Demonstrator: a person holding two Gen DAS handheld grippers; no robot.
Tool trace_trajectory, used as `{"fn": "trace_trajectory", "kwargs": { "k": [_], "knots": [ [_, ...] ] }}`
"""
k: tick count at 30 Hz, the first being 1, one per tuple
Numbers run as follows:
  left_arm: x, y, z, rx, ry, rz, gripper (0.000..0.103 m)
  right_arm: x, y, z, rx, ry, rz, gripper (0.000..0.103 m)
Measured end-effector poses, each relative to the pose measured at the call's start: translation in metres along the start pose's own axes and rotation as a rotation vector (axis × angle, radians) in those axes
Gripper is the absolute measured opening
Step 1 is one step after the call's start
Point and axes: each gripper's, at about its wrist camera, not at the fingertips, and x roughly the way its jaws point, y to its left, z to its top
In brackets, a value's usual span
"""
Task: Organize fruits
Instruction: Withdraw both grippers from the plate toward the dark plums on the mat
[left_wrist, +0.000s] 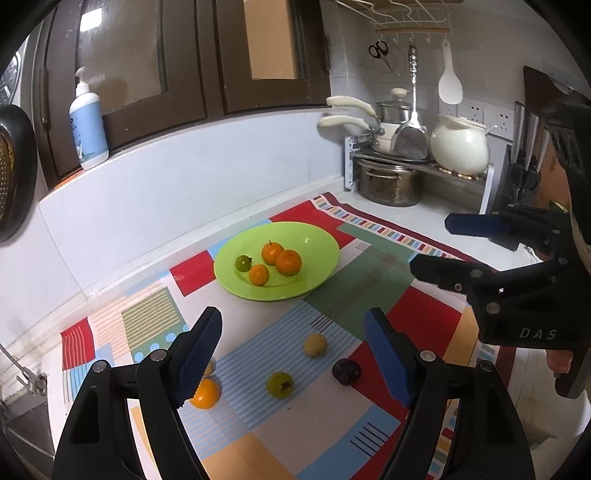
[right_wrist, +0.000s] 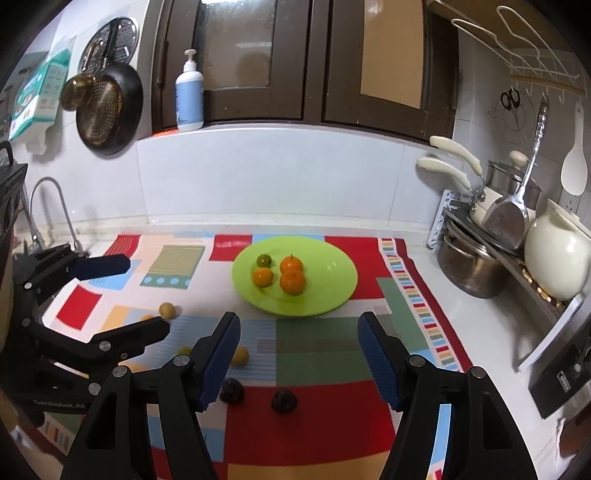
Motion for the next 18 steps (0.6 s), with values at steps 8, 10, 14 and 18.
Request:
{"fn": "trace_trajectory", "kwargs": {
  "k": [8,10,14,18],
  "knots": [
    [0.005,-0.017,-0.022,0.079,-0.003,-0.032,0.079,0.006,0.001,-0.027,0.008,0.06,0.005,0.067],
    [0.009,-0.021,-0.028,0.101,0.005,-0.048,0.079,0.009,0.002,-0.033,0.002,0.08,0.009,0.067],
    [0.017,-0.024,-0.037,0.127,0.019,-0.068,0.079,0.014,0.005,-0.042,-0.024,0.103,0.008,0.067],
    [0.025,-0.028,-0.045,0.159,0.025,-0.092,0.079,0.019,0.011,-0.049,-0.071,0.121,0.011,0.067]
  ]
}}
